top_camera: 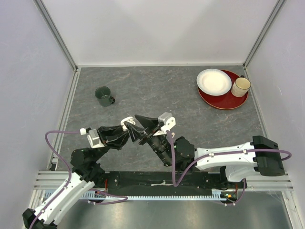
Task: Insert the wireless bluetooth earbuds into the charging case
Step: Place the earbud in the charging case, then close the charging case.
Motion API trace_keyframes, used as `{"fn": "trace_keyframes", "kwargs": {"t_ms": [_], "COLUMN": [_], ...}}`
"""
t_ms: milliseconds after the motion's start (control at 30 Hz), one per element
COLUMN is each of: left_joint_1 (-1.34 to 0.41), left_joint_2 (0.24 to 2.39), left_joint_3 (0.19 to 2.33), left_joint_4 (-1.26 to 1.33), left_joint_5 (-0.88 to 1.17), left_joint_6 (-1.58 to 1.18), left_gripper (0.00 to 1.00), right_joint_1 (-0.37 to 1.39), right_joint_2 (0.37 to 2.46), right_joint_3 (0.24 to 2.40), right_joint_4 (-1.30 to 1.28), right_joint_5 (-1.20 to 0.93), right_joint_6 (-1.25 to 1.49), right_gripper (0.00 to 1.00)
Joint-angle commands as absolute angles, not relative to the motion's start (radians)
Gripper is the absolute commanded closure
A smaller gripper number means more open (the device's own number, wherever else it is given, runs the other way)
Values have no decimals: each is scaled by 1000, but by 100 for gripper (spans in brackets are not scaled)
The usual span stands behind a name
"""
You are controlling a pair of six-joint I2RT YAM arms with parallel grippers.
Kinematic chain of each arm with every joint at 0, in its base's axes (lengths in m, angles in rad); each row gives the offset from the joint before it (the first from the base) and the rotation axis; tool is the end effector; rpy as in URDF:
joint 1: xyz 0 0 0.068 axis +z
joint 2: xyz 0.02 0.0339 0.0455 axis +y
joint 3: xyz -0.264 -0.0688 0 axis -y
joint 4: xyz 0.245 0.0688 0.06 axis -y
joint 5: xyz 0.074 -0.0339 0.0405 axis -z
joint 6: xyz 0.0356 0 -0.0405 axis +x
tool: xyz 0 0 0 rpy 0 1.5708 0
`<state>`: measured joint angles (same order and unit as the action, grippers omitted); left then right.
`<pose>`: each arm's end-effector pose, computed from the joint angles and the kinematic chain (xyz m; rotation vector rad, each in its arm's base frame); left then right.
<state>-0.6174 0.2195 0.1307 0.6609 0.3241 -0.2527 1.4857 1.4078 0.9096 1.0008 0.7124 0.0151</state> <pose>0.0768 -0.0685 0.2674 0.4911 0.9584 -0.9500 0.0495 0.3064 0.3583 -0.2162 1.2314 0.9322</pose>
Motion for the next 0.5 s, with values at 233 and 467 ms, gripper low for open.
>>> {"fn": "trace_keyframes", "kwargs": {"t_ms": [233, 467], "left_joint_1": [-617, -617], "left_joint_2": [198, 235], "left_joint_3": [156, 186], "left_joint_4": [654, 644], "left_joint_5": [367, 419], "left_joint_6": [-230, -230], "left_gripper": [98, 98], "right_joint_1": [1456, 1255], "right_joint_2": [1210, 1161], "right_joint_3": [980, 1199], "right_joint_4": [739, -28], "right_joint_5": [911, 714], "right_joint_6": [88, 493], "right_gripper": [29, 20]}}
